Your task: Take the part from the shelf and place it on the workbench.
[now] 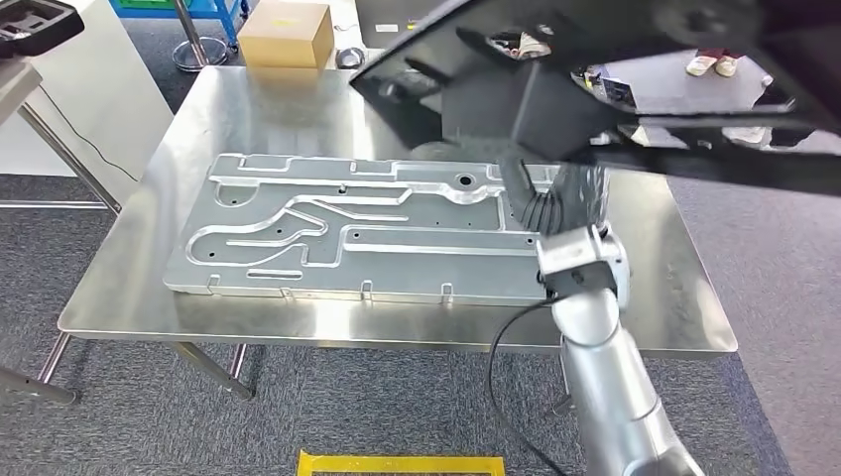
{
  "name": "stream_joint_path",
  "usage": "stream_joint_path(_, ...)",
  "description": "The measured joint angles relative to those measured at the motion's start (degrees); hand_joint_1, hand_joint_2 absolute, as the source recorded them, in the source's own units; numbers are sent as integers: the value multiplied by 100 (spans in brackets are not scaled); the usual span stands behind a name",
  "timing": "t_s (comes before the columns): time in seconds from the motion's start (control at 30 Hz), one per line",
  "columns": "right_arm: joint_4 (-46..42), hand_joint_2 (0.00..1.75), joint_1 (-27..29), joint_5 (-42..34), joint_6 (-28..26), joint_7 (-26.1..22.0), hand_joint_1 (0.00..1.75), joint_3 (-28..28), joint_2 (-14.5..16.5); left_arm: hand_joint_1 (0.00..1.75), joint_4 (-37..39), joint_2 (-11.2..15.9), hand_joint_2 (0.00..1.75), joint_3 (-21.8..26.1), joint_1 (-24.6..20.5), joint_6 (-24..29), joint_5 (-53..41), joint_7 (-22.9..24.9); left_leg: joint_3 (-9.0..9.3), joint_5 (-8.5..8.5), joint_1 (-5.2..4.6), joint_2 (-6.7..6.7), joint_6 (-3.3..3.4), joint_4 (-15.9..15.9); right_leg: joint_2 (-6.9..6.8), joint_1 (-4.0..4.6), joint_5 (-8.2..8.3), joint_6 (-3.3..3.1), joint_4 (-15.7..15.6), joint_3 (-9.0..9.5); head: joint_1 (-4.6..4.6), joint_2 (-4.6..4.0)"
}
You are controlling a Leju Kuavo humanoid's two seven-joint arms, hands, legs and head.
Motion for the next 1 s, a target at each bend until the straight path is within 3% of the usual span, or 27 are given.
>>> stream_joint_path(0.17,357,175,-604,559,-180,327,175,-29,-108,0,0,0,175,19,-26,-32,16,-23,-6,-2,-18,1,26,9,-1,-18,8,79,-12,1,-1,0)
stream_joint_path(0.33,827,175,-1228,1804,-522,1020,175,33,-201,0,0,-2,175,107,-25,-49,15,-66,-7,-2,-20,1,27,11,-3,-22,8,112,-12,-2,-2,0)
stream_joint_path(0.57,1864,175,-2015,3691,-761,2122,175,240,-377,0,0,-2,175,156,-29,-90,-28,-92,-7,1,-3,1,26,11,-9,-20,9,113,-6,-6,-1,0)
stream_joint_path(0.8,3210,175,-2603,4599,-513,2772,175,367,-399,0,0,-3,175,245,-40,-139,-103,-113,-7,3,13,-1,23,11,-11,-9,9,112,-3,-6,-1,0)
stream_joint_path(1.0,4299,175,-2784,5082,-415,3116,175,497,-361,0,-1,-2,175,283,-78,-223,-226,-88,-10,3,14,-4,22,11,-13,-9,8,112,-1,-7,-1,0)
